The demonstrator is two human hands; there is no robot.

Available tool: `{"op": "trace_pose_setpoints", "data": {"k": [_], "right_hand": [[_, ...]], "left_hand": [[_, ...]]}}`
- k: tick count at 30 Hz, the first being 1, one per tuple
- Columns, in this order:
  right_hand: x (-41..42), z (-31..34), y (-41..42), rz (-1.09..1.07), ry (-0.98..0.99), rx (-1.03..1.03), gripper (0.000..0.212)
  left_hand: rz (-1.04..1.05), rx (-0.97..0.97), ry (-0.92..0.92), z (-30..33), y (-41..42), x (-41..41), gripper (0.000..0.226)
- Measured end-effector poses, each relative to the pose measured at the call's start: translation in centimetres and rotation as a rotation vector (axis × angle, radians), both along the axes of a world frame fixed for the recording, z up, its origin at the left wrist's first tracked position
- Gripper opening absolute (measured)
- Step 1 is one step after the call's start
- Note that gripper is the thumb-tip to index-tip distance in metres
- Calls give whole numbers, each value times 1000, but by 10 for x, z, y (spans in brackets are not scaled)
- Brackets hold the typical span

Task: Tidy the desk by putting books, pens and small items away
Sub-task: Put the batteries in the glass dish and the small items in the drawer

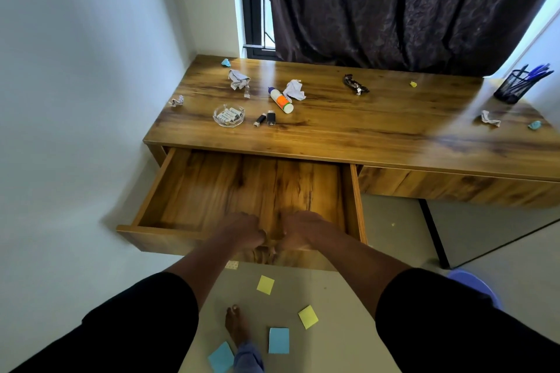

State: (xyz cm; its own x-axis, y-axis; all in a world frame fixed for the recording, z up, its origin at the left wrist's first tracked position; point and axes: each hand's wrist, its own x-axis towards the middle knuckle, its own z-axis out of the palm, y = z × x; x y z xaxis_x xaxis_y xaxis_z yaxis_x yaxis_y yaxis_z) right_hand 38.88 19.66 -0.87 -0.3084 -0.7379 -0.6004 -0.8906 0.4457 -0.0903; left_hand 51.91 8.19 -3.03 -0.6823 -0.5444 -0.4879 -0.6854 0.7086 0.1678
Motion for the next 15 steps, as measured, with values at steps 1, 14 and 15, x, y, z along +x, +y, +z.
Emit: {"op": "trace_pose_setpoints", "data": {"k": [1, 14, 15], "right_hand": [[0, 2, -1, -17, -29, 25, 68], [-12, -22, -21, -275, -536, 422, 53], [-13, -23, -22, -281, -559, 446, 49]], "left_hand": [[0, 9, -12, 1, -1, -1, 35], [-73, 233, -347, 0, -8, -21, 56], [-64, 265, -386, -1, -9, -23, 56]]}}
